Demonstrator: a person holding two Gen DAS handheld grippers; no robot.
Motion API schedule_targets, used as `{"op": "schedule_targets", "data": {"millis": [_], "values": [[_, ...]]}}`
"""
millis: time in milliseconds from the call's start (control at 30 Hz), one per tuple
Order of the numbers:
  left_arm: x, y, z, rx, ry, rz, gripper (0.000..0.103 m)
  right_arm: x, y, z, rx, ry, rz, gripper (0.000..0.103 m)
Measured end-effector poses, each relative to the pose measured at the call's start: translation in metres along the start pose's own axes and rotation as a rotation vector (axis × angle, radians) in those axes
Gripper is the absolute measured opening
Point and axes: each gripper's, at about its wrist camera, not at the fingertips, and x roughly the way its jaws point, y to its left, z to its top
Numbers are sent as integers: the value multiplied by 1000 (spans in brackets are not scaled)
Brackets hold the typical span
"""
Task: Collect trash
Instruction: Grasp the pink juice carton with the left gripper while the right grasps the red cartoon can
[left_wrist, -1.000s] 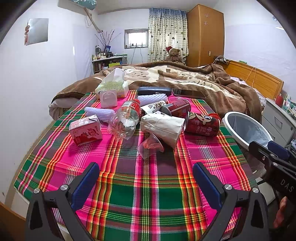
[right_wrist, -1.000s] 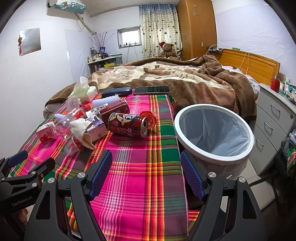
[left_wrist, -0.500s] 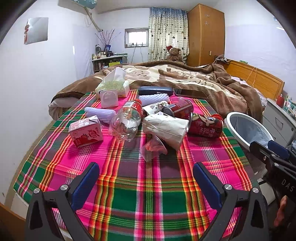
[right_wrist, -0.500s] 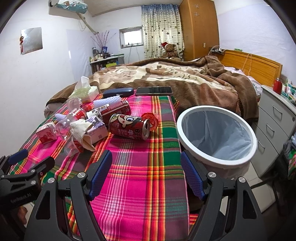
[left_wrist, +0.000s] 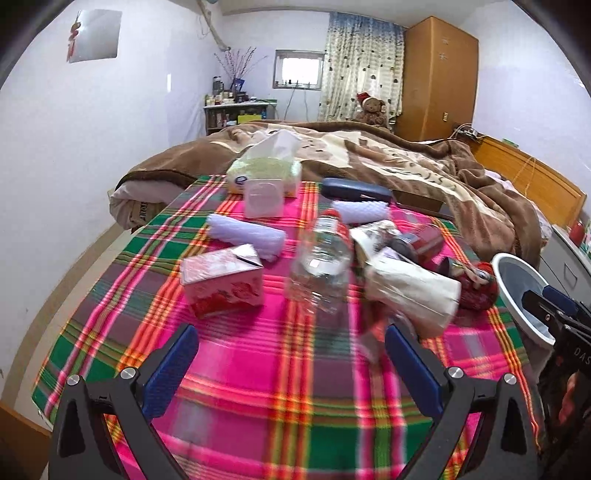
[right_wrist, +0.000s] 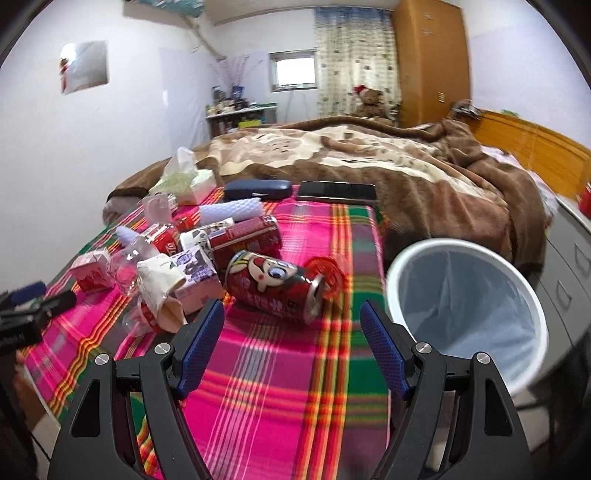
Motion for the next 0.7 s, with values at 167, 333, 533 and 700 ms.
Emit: {"op": "schedule_targets", "data": {"millis": [167, 333, 533, 700], "values": [[13, 26, 15, -6, 2, 29, 102, 20, -4, 12, -13, 24, 54, 78], [31, 50, 29, 8, 19, 36, 102, 41, -4, 17, -44, 62, 72, 78], [60, 68, 46, 80, 74, 44, 102, 61, -6, 22, -54, 127, 141, 78], [84, 75, 52, 121, 144, -16, 101, 69, -5, 23, -82, 160, 176, 78]]}}
